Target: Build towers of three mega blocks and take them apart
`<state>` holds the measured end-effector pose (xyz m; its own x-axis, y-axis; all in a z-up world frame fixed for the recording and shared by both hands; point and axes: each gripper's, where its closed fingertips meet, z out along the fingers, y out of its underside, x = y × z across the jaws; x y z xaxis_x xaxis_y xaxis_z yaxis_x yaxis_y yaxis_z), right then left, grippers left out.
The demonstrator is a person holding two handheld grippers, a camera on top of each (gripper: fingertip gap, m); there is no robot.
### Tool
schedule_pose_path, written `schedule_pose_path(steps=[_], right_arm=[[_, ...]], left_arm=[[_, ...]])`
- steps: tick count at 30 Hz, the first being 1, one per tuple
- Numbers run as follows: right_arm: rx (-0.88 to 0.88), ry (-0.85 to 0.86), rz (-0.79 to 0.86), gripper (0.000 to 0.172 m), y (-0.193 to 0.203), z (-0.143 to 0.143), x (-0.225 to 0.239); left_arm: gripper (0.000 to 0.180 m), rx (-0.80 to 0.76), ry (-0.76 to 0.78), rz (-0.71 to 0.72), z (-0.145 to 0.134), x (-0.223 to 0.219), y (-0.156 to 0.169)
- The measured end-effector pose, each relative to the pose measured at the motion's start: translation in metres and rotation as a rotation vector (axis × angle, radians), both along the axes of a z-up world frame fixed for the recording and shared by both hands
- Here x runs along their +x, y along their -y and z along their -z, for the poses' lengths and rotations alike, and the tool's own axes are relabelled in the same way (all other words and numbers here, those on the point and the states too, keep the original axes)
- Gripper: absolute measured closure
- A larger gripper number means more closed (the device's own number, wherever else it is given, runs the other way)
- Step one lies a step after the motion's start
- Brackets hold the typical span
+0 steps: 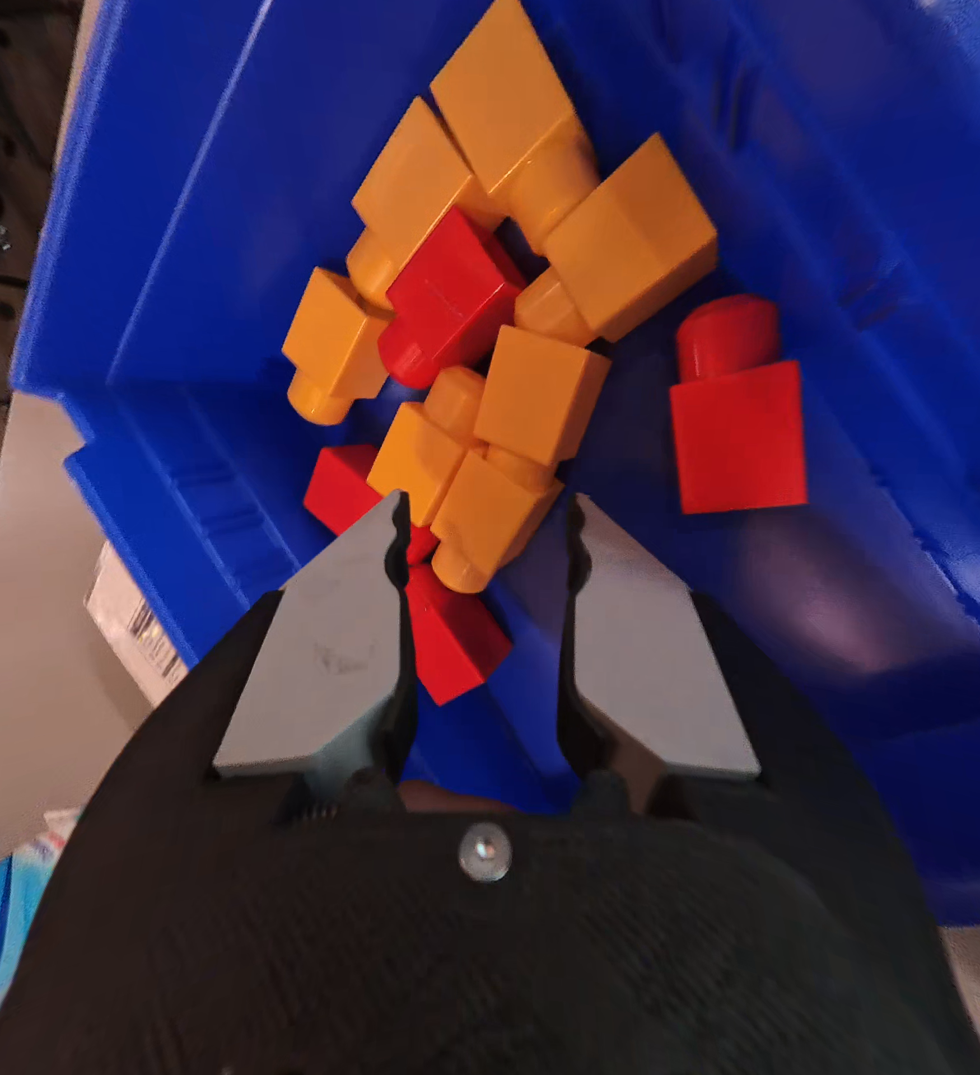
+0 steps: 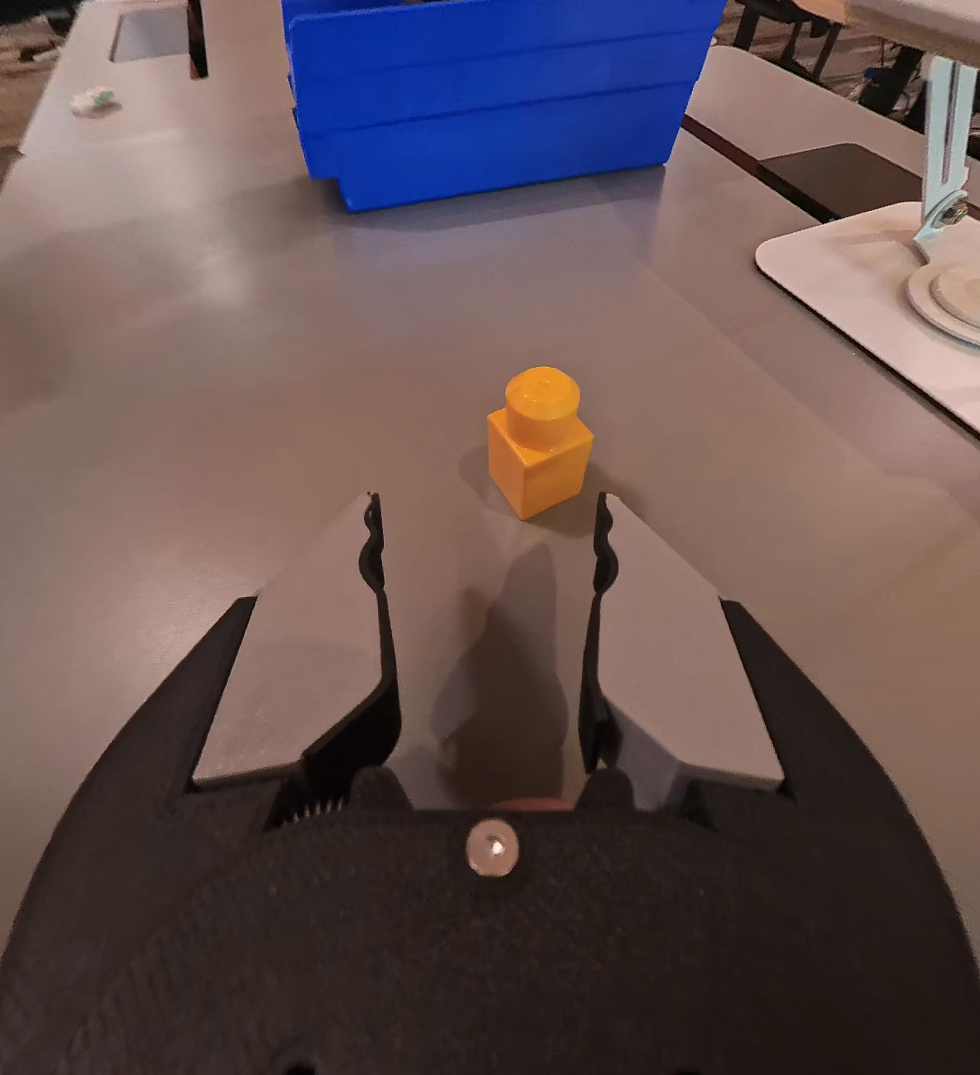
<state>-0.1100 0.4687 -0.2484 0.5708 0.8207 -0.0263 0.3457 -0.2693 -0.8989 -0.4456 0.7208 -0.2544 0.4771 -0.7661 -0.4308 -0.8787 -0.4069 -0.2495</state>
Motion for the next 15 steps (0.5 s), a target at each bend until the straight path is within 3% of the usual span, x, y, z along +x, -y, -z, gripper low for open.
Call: schedule_pose_path(steps=[7, 11, 15], right_arm=[[-0.002, 0.024, -0.024, 0.101, 0.003, 0.003, -0.003], [-0.007, 0.018, -0.023, 0.101, 0.003, 0.003, -0.003], [-0.011, 0.005, -0.018, 0.102, 0.002, 0.002, -0.002]], left_arm=[[0.116, -0.067, -0.187, 0.107, 0.025, -0.021, -0.01], [0.125, -0.036, -0.182, 0.139, 0.022, -0.021, -0.012], [0.151, -0.089, -0.128, 0.207, 0.014, -0.01, 0.017]])
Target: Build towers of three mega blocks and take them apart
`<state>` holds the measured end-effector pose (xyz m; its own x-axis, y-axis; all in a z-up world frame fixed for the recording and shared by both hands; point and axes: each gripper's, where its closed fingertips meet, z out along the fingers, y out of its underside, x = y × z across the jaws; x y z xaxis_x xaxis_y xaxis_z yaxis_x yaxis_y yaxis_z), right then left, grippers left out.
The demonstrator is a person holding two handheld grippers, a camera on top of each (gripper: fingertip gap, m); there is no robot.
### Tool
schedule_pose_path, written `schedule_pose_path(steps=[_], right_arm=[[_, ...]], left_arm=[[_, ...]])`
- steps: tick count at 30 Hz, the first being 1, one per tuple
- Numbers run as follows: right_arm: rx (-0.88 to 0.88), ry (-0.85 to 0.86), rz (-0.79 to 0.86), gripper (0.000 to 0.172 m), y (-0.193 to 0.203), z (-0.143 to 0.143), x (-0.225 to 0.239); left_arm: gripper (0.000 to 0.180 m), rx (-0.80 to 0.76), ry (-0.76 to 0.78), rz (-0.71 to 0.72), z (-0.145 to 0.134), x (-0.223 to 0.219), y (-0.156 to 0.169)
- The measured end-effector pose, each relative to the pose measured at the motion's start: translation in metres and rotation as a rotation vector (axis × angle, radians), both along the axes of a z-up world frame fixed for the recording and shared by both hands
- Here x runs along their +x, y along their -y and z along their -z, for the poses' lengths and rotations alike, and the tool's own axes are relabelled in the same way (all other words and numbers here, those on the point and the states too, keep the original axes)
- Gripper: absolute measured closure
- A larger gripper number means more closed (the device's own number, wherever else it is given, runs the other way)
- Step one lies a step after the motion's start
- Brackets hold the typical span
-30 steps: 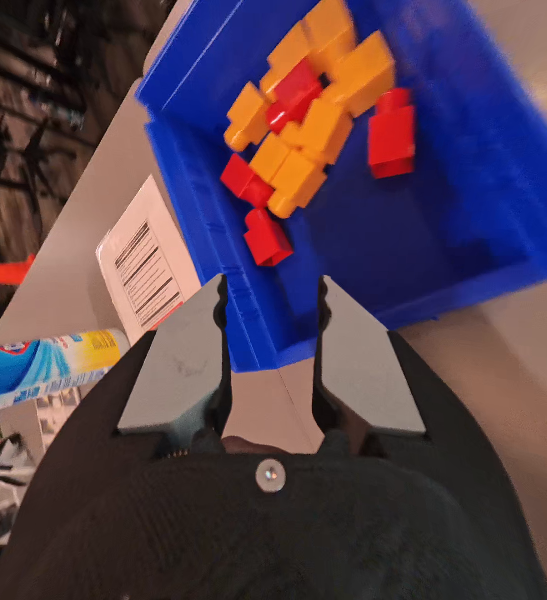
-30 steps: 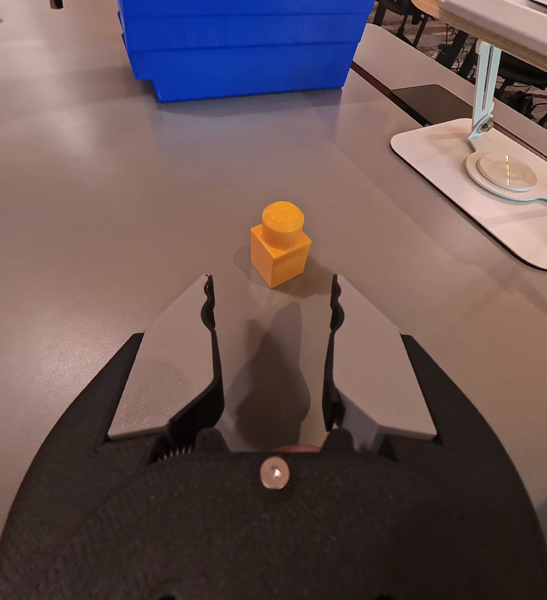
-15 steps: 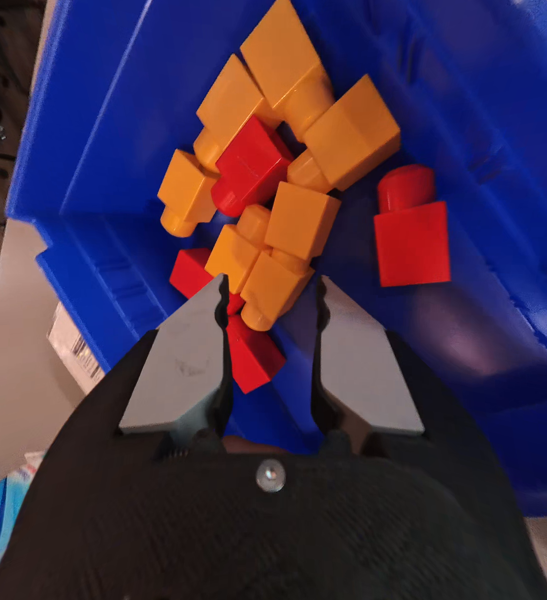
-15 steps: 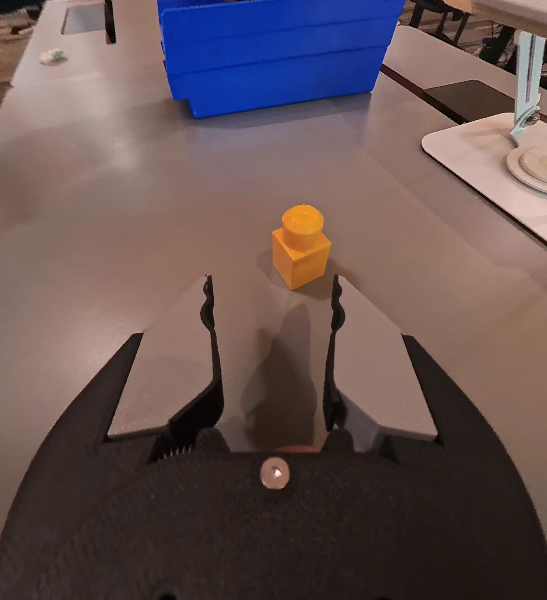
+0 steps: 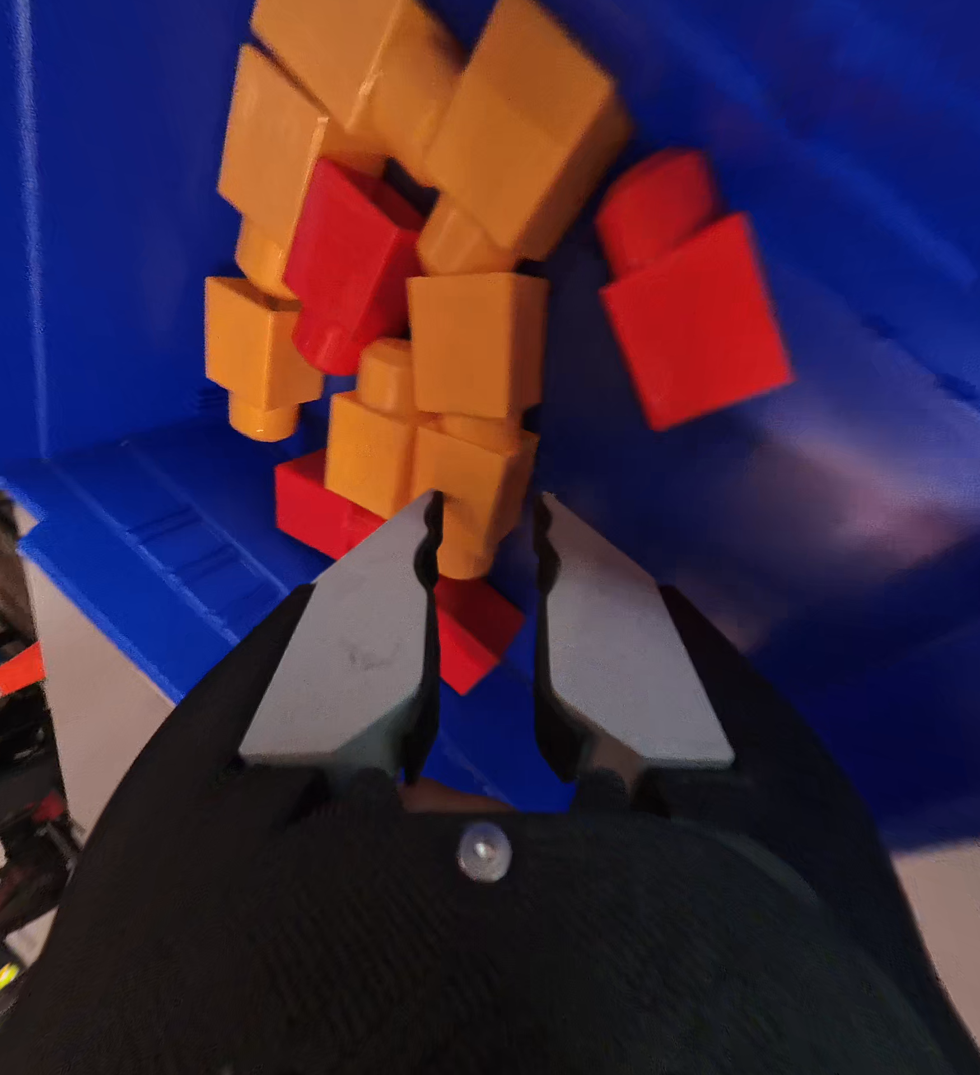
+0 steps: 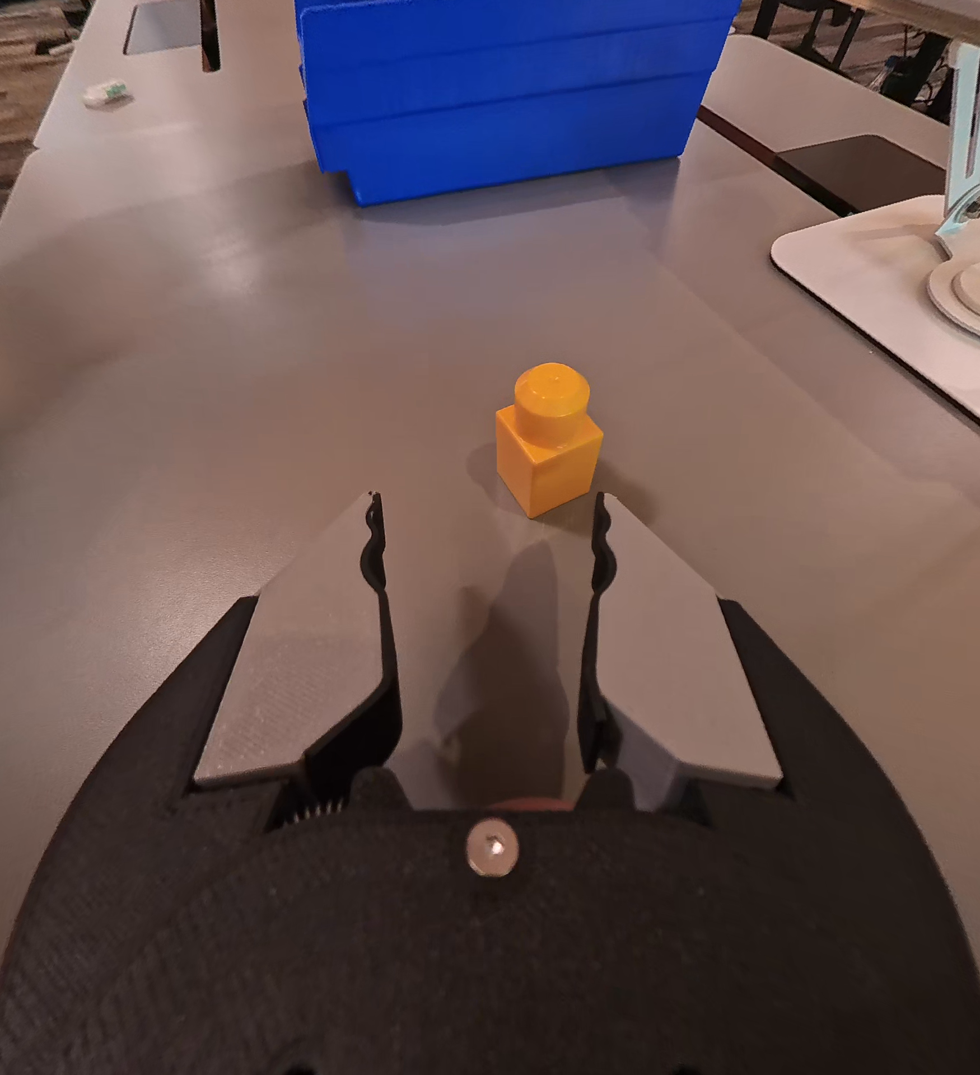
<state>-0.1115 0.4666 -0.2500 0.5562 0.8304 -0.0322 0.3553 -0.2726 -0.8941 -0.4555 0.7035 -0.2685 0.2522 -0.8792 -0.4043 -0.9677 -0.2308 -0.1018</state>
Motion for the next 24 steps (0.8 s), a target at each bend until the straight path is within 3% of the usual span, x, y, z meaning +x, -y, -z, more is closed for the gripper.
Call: schedule_pose_path(steps=[4, 11, 17, 20, 24], right_arm=[[0.007, 0.024, -0.007, 0.102, 0.001, 0.002, -0.002], [0.001, 0.025, -0.011, 0.102, 0.002, 0.003, -0.003], [-0.018, 0.002, -0.013, 0.102, 0.002, 0.002, -0.002], [-0.02, -0.008, -0.01, 0.102, 0.001, 0.001, -0.001], [-0.016, -0.007, -0.005, 0.103, 0.001, 0.001, -0.001]], left_arm=[[0.146, -0.059, -0.039, 0.048, -0.002, -0.004, 0.025], [0.14, 0.103, 0.018, 0.065, -0.013, 0.01, -0.006], [0.135, 0.056, 0.092, 0.133, -0.004, 0.042, -0.011], [0.134, 0.042, 0.03, 0.116, 0.007, 0.036, -0.022], [0.14, 0.019, 0.091, 0.047, 0.014, 0.039, -0.029]])
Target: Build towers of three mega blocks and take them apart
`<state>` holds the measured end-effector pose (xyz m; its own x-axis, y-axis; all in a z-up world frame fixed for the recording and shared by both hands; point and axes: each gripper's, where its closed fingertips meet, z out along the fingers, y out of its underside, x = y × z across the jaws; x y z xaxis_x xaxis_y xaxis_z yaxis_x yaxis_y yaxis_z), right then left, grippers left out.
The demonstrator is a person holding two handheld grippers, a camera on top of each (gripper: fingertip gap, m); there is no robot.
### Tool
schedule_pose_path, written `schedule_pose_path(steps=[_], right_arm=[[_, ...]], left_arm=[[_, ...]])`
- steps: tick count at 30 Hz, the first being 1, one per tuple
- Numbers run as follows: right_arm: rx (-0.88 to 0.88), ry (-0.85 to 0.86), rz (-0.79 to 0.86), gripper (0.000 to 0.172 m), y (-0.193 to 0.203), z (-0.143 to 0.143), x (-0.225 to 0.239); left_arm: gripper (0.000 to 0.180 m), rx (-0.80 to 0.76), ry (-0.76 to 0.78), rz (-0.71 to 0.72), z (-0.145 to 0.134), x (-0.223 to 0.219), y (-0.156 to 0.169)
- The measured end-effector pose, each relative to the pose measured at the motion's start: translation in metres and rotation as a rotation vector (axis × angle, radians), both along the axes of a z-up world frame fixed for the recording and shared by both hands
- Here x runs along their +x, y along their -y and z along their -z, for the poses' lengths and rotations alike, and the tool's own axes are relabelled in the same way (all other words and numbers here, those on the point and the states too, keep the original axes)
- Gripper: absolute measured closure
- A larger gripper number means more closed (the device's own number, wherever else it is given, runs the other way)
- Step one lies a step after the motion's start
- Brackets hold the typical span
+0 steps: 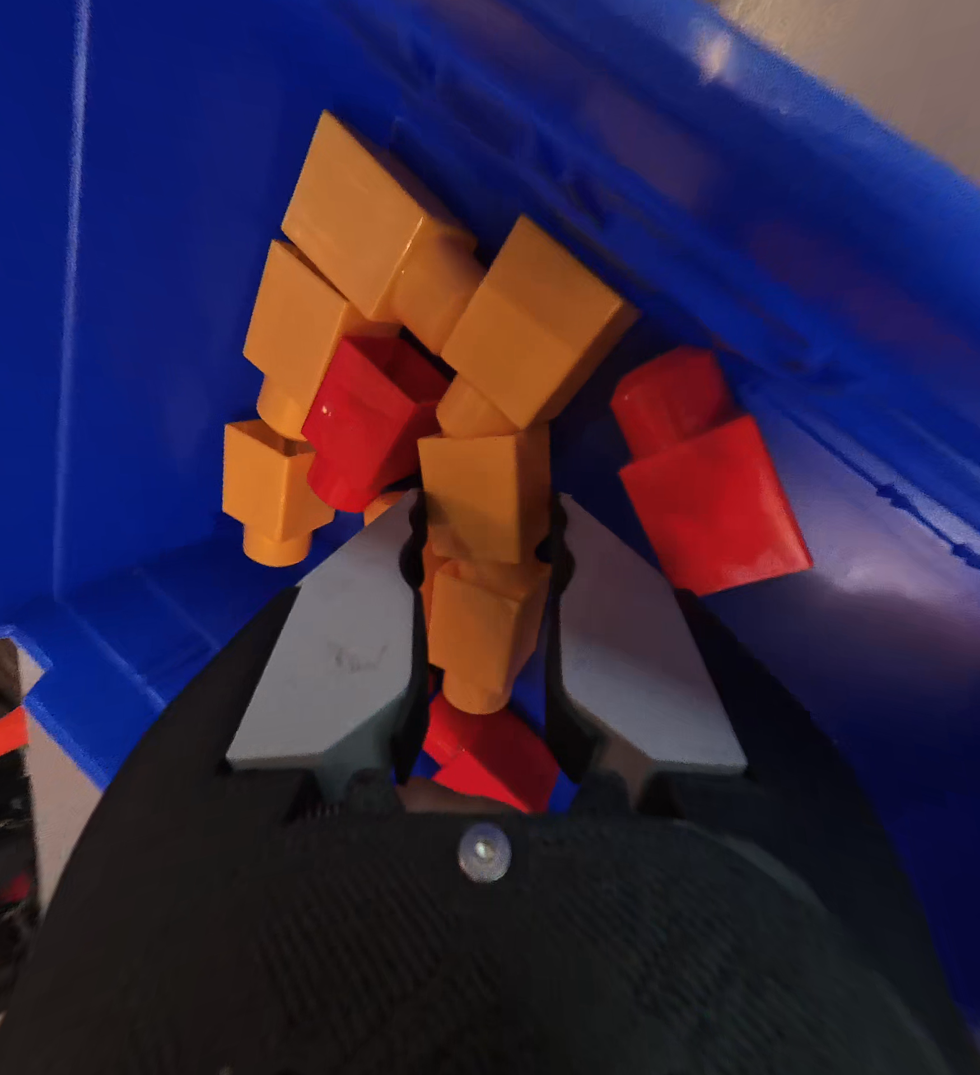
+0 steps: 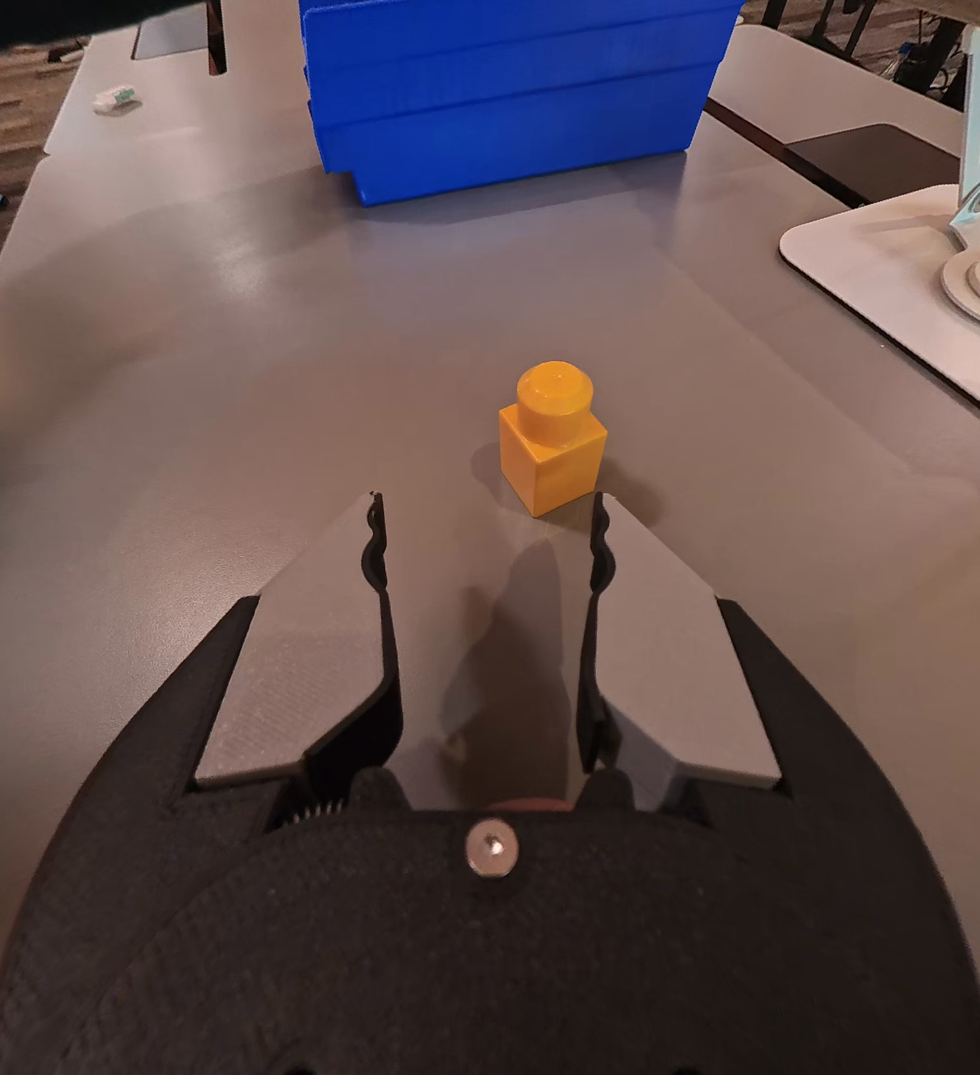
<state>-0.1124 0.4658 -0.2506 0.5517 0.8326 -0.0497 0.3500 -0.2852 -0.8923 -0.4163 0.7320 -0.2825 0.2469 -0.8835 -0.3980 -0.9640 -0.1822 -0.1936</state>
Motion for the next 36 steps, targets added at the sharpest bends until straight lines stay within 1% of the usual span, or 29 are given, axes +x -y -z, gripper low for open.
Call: schedule_pose_path(steps=[3, 5, 6, 8, 10, 11, 13, 16, 18, 21, 23, 25, 28, 31, 33, 36], right_arm=[[0.001, -0.005, 0.004, 0.103, 0.0, -0.001, 0.001], [0.001, -0.005, 0.004, 0.103, 0.0, -0.001, 0.001], [0.003, -0.004, 0.003, 0.103, 0.0, -0.001, 0.0], [0.006, 0.004, 0.002, 0.103, 0.0, 0.0, 0.0], [0.01, 0.013, 0.0, 0.103, 0.001, 0.001, -0.001], [0.011, 0.017, 0.001, 0.103, 0.001, 0.001, -0.001], [0.015, 0.021, 0.006, 0.103, 0.001, 0.001, -0.001], [0.02, 0.016, 0.013, 0.104, 0.001, 0.0, 0.0], [0.023, 0.002, 0.009, 0.103, 0.001, -0.002, -0.001], [0.026, -0.042, 0.0, 0.103, 0.003, -0.009, -0.002], [0.03, -0.081, -0.003, 0.104, 0.004, -0.016, -0.002], [0.038, -0.127, -0.005, 0.105, 0.005, -0.026, -0.003], [0.043, -0.195, -0.024, 0.107, 0.009, -0.042, -0.008], [0.05, -0.219, -0.063, 0.107, 0.018, -0.051, -0.019], [0.061, -0.234, -0.088, 0.107, 0.025, -0.058, -0.027], [0.078, -0.249, -0.103, 0.107, 0.031, -0.065, -0.033]], left_arm=[[0.143, -0.018, 0.053, -0.009, -0.006, -0.001, 0.008], [0.144, -0.014, 0.111, -0.03, -0.017, -0.005, 0.014], [0.144, -0.02, 0.161, -0.047, -0.026, -0.005, 0.018], [0.145, 0.003, 0.332, -0.11, -0.053, -0.002, 0.02], [0.145, 0.054, 0.535, -0.244, -0.085, -0.004, 0.012], [0.145, 0.064, 0.612, -0.298, -0.096, -0.008, 0.01], [0.145, 0.068, 0.691, -0.351, -0.107, -0.015, 0.016], [0.145, 0.049, 0.734, -0.339, -0.116, -0.014, 0.036], [0.146, 0.015, 0.773, -0.272, -0.128, 0.002, 0.059], [0.146, -0.078, 0.794, -0.104, -0.146, 0.04, 0.108], [0.145, -0.124, 0.771, 0.015, -0.154, 0.067, 0.141], [0.145, -0.154, 0.728, 0.129, -0.156, 0.095, 0.171], [0.145, -0.198, 0.646, 0.298, -0.147, 0.141, 0.214], [0.146, -0.245, 0.564, 0.461, -0.129, 0.187, 0.252], [0.146, -0.266, 0.501, 0.549, -0.114, 0.212, 0.27], [0.145, -0.308, 0.42, 0.64, -0.094, 0.235, 0.289]])
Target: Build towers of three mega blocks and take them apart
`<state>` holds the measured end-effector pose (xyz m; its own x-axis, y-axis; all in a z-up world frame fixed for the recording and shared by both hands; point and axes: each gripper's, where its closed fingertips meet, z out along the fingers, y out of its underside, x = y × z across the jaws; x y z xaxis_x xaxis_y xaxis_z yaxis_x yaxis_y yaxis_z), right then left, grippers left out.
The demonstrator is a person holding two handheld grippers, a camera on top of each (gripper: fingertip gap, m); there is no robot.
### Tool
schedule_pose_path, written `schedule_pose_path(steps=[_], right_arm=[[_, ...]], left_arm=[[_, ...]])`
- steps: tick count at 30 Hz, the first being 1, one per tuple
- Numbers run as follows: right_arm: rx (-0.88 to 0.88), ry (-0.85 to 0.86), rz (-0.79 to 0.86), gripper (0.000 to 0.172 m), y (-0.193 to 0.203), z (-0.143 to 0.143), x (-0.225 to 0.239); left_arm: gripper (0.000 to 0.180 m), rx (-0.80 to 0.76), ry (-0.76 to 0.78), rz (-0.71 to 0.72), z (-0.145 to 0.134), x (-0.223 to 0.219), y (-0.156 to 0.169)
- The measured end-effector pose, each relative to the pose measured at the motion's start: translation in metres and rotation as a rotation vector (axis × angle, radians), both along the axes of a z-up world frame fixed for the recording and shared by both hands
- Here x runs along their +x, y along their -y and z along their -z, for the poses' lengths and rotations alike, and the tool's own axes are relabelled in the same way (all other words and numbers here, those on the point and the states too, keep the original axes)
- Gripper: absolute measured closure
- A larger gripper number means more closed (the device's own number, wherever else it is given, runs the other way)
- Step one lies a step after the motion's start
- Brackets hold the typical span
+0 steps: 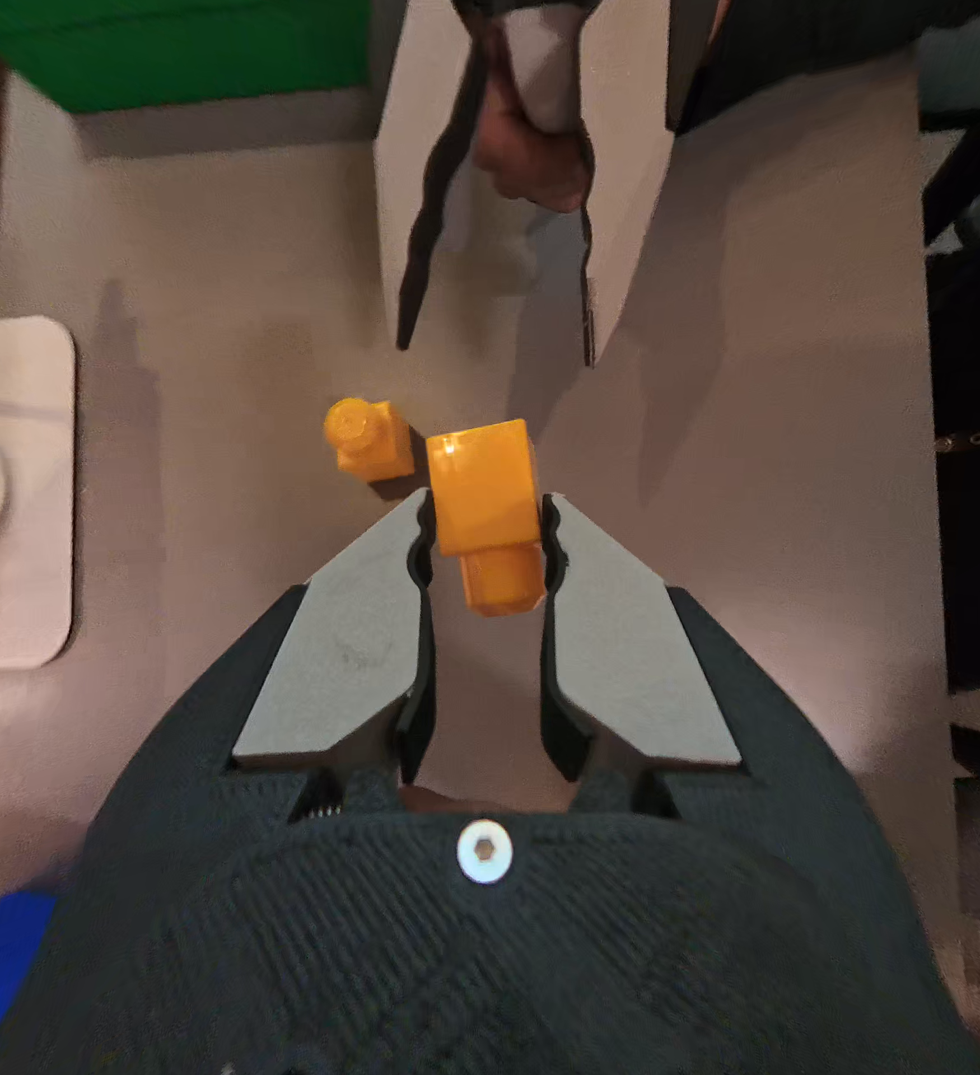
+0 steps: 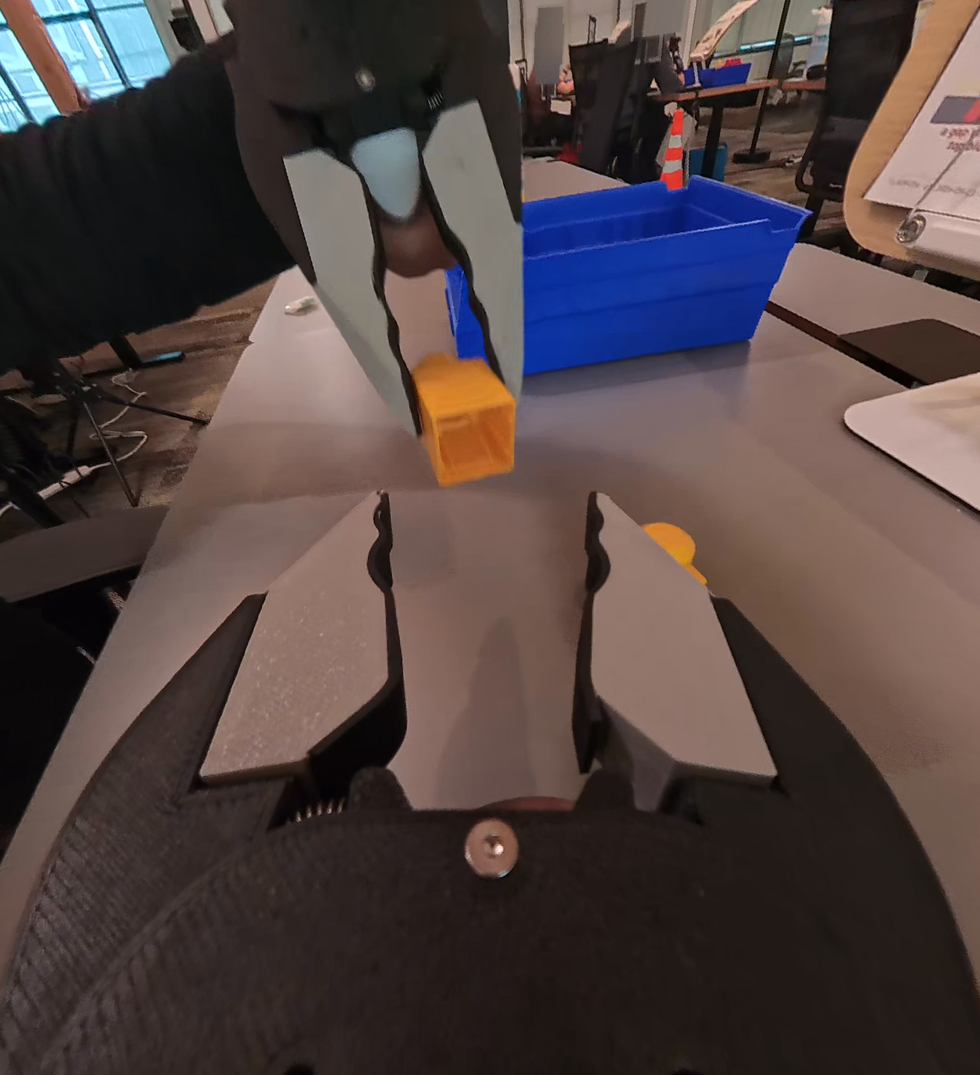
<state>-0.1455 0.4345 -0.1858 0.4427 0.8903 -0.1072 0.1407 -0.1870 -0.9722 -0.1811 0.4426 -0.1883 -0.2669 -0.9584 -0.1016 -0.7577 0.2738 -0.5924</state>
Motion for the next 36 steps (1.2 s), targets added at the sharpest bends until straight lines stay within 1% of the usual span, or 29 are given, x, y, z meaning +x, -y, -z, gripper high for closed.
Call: schedule_pose_path(steps=[3, 8, 9, 11, 12, 15, 20, 23, 26, 28, 30, 36], right_arm=[[0.002, 0.0, -0.009, 0.107, 0.003, 0.0, -0.002], [-0.026, -0.002, -0.007, 0.109, 0.001, 0.005, -0.002], [-0.028, -0.009, -0.014, 0.113, 0.001, 0.005, -0.002], [-0.029, -0.033, -0.043, 0.136, 0.005, 0.003, -0.002], [-0.031, -0.041, -0.048, 0.14, 0.005, 0.003, -0.002], [-0.027, -0.041, -0.052, 0.14, 0.004, 0.002, 0.001], [-0.006, -0.093, -0.023, 0.141, 0.001, -0.011, 0.009], [0.015, -0.167, 0.003, 0.141, -0.001, -0.027, 0.018], [0.034, -0.234, 0.0, 0.141, 0.002, -0.041, 0.02], [0.036, -0.224, -0.005, 0.141, 0.003, -0.039, 0.018], [0.044, -0.203, -0.005, 0.14, 0.003, -0.035, 0.015], [0.028, -0.214, -0.023, 0.14, 0.002, -0.032, 0.017]], left_arm=[[0.146, -0.005, -0.018, 0.034, 0.008, 0.015, 0.006], [0.146, -0.017, -0.012, 0.076, 0.007, 0.03, 0.014], [0.146, -0.013, -0.016, 0.085, 0.008, 0.031, 0.015], [0.146, -0.007, -0.025, 0.094, 0.009, 0.035, 0.017], [0.146, -0.004, -0.026, 0.098, 0.009, 0.037, 0.017], [0.146, -0.006, -0.015, 0.094, 0.008, 0.04, 0.016], [0.145, -0.053, 0.062, 0.014, -0.002, 0.04, 0.01], [0.145, -0.049, 0.11, -0.036, 0.001, 0.029, 0.003], [0.145, -0.118, 0.202, -0.081, 0.002, 0.027, 0.005], [0.147, -0.143, 0.306, -0.087, -0.005, 0.032, 0.009], [0.15, -0.126, 0.391, -0.105, -0.013, 0.037, 0.009], [0.152, -0.116, 0.439, -0.127, -0.017, 0.036, 0.007]])
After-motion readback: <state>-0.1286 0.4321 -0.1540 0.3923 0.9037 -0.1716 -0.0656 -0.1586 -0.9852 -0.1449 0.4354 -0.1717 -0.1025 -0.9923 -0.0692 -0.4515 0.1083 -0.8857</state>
